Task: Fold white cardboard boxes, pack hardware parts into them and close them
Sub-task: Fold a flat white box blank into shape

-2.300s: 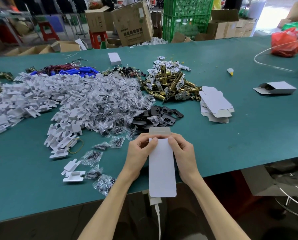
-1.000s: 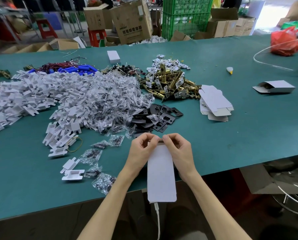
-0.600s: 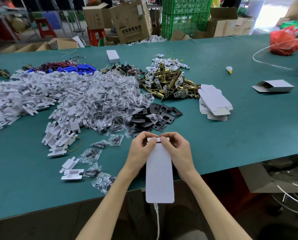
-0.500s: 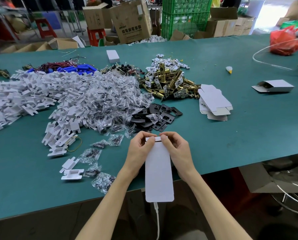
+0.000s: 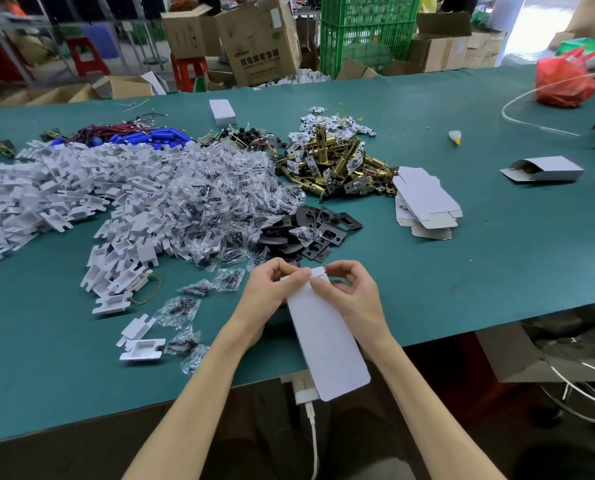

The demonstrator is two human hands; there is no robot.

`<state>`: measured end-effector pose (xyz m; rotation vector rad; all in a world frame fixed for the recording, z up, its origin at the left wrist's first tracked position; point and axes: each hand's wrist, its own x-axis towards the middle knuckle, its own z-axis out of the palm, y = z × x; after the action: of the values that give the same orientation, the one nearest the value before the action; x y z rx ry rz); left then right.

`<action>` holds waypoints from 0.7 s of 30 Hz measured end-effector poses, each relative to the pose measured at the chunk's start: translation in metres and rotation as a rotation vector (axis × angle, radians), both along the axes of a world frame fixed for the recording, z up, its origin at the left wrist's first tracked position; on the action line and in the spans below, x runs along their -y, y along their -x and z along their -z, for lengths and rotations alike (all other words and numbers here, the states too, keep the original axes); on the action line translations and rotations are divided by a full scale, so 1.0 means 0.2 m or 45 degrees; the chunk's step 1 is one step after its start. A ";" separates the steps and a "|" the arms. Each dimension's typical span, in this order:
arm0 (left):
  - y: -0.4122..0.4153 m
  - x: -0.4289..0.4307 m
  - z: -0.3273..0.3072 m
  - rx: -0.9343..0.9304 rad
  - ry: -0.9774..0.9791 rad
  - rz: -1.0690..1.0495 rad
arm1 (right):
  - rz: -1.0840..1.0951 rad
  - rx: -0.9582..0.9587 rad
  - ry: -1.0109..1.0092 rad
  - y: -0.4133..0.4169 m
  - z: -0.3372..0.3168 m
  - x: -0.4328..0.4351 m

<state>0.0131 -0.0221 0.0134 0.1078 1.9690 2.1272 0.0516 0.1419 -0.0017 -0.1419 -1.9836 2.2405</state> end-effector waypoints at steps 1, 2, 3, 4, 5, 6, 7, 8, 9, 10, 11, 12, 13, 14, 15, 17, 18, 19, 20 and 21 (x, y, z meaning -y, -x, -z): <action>0.01 0.01 0.00 -0.007 0.024 -0.005 | 0.001 -0.004 -0.017 0.00 0.00 0.00; 0.02 0.01 0.00 -0.019 0.038 -0.030 | 0.000 -0.014 -0.038 0.00 0.00 0.00; 0.02 0.01 0.00 -0.028 0.041 -0.067 | -0.004 -0.023 -0.055 0.01 -0.01 -0.01; 0.02 0.01 0.00 -0.034 0.038 -0.102 | -0.016 -0.026 -0.060 0.01 -0.01 -0.01; 0.03 0.01 0.01 -0.038 0.033 -0.127 | -0.035 -0.019 -0.052 0.01 -0.01 -0.02; 0.03 0.01 0.01 -0.043 0.036 -0.142 | -0.059 -0.008 -0.040 0.01 -0.01 -0.02; 0.03 0.01 0.02 -0.048 0.045 -0.145 | -0.077 -0.001 -0.038 0.01 -0.01 -0.03; 0.03 0.01 0.02 -0.048 0.055 -0.133 | -0.079 0.000 -0.046 0.01 0.00 -0.03; 0.03 0.02 0.02 -0.037 0.065 -0.108 | -0.074 -0.004 -0.057 0.01 0.00 -0.04; 0.04 0.03 0.01 -0.019 0.076 -0.071 | -0.069 -0.010 -0.064 0.01 0.00 -0.04; 0.04 0.04 0.00 -0.001 0.090 -0.028 | -0.070 -0.015 -0.066 0.00 0.00 -0.04; 0.06 0.05 -0.02 0.012 0.109 0.016 | -0.073 -0.018 -0.059 0.00 0.00 -0.04; 0.06 0.07 -0.04 0.022 0.126 0.053 | -0.077 -0.018 -0.049 0.00 0.00 -0.04; 0.07 0.07 -0.05 0.030 0.147 0.088 | -0.079 -0.017 -0.040 0.00 0.00 -0.04; 0.08 0.08 -0.07 0.040 0.167 0.126 | -0.080 -0.016 -0.035 0.00 -0.01 -0.04; 0.09 0.09 -0.09 0.051 0.190 0.204 | -0.078 -0.018 -0.025 0.00 -0.01 -0.04; 0.09 0.08 -0.09 0.067 0.186 0.227 | -0.074 -0.020 -0.022 0.00 -0.01 -0.04; 0.09 0.08 -0.10 0.084 0.184 0.227 | -0.073 -0.020 -0.021 0.00 -0.01 -0.04; 0.09 0.07 -0.10 0.096 0.190 0.209 | -0.076 -0.019 -0.026 0.00 -0.01 -0.04; 0.08 0.07 -0.10 0.101 0.205 0.181 | -0.084 -0.022 -0.039 0.00 -0.01 -0.04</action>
<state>-0.0036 -0.0361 0.0341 0.1286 2.0137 1.8499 0.0521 0.1493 0.0001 -0.0540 -2.0411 2.2417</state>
